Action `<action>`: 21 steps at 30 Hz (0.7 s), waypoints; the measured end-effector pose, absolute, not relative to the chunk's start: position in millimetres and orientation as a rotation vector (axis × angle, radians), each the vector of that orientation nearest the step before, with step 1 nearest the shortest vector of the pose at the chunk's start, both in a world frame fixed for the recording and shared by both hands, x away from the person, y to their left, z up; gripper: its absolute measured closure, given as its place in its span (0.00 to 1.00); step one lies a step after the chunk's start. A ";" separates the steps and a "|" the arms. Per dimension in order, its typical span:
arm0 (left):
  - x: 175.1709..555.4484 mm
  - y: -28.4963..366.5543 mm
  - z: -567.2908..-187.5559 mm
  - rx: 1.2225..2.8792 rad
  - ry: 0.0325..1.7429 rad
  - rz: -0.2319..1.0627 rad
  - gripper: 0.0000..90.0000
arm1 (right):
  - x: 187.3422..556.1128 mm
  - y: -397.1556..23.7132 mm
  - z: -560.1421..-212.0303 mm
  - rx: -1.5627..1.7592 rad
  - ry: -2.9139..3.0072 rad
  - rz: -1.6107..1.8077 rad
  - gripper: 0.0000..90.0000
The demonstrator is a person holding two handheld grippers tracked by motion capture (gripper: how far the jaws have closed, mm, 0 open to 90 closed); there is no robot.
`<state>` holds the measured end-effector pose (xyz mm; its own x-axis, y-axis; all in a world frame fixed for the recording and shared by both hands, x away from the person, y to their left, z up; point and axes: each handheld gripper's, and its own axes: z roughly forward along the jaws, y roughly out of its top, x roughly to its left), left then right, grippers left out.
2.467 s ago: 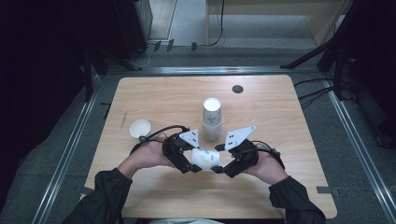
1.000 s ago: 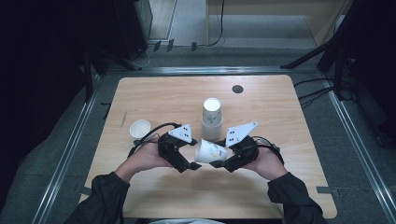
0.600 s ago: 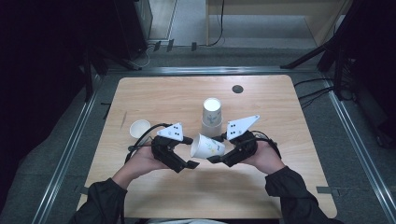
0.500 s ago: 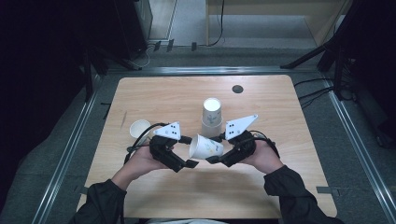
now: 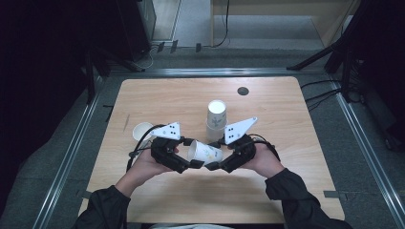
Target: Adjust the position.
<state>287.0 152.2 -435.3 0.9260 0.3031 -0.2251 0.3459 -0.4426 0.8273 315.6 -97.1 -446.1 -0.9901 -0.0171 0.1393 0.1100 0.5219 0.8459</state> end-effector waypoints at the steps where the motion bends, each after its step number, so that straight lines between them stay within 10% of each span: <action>1: 286.6 152.1 -435.1 2.061 0.461 -0.048 0.24 | 315.7 -97.0 -446.3 -0.082 -2.624 -1.472 0.38; 21: 292.9 156.0 -425.3 2.131 0.420 -0.048 0.28 | 313.0 -105.3 -449.9 -0.189 -2.715 -1.401 0.24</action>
